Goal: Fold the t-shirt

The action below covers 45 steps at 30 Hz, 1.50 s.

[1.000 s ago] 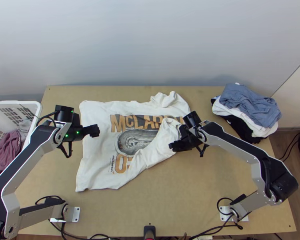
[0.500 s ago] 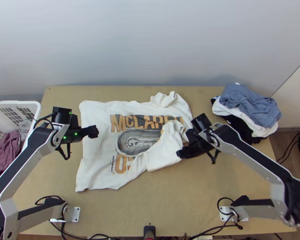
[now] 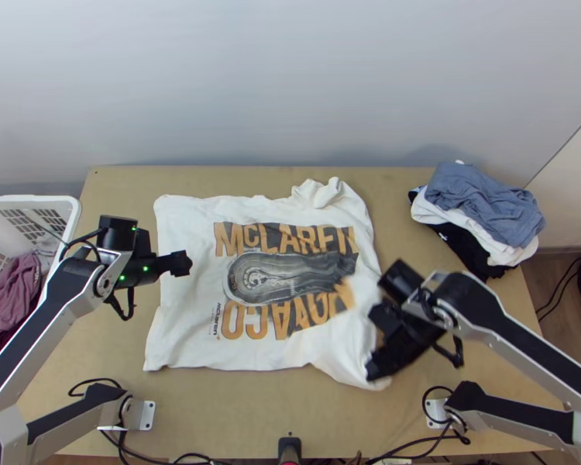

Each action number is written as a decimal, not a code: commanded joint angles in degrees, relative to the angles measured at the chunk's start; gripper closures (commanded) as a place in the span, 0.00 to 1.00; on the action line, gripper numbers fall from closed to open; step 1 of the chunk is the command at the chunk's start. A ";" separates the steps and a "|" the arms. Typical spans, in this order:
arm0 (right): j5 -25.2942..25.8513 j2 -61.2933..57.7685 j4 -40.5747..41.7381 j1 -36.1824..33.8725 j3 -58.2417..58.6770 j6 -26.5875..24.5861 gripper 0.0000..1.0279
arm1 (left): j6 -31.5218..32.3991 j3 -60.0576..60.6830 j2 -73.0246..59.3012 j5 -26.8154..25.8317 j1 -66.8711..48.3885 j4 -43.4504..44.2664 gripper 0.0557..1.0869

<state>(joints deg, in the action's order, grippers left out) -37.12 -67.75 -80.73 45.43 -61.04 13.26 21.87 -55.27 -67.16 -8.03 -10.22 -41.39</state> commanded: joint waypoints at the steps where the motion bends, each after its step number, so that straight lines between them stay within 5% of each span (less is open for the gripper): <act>1: -4.54 4.99 -4.17 5.28 6.89 0.02 0.97 | -0.42 0.33 1.94 0.03 -0.59 -1.07 0.05; 2: -4.54 4.99 -3.91 4.93 6.46 -0.34 0.96 | -0.42 0.33 2.03 0.03 -0.59 -1.07 0.05; 3: -4.62 4.82 -3.73 4.49 5.84 -0.51 0.84 | -0.42 0.33 2.03 0.03 -0.59 -1.07 0.05; 6: -4.54 4.20 -3.65 -0.34 4.61 -0.34 0.04 | 0.28 -0.55 1.33 0.12 0.73 -0.01 0.05; 14: -4.71 -1.34 -3.03 -9.39 -3.04 -5.52 0.03 | 0.02 -10.21 -12.56 3.37 8.20 8.16 0.05; 24: -2.08 -21.02 3.47 -26.01 -27.03 -8.86 0.04 | -1.65 -28.41 -36.91 8.56 9.69 12.65 0.05; 31: 8.30 -34.21 20.26 -28.47 -39.60 -1.48 0.04 | -1.92 -34.03 -46.66 11.11 9.69 14.67 0.05; 37: 21.39 -44.05 32.39 -27.85 -46.45 -0.95 0.04 | -2.09 -36.58 -51.67 12.25 9.69 15.28 0.05; 41: 23.94 -51.35 35.90 -27.24 -51.11 -0.07 0.04 | -2.00 -38.51 -53.78 12.25 9.51 14.40 0.06; 45: 24.03 -58.38 35.99 -25.65 -55.95 0.45 0.04 | -2.09 -38.87 -54.31 12.25 8.81 13.61 0.29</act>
<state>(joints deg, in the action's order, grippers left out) -16.78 -114.85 -48.80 18.37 -109.06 12.56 19.90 -92.07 -118.50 3.95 -0.75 -26.92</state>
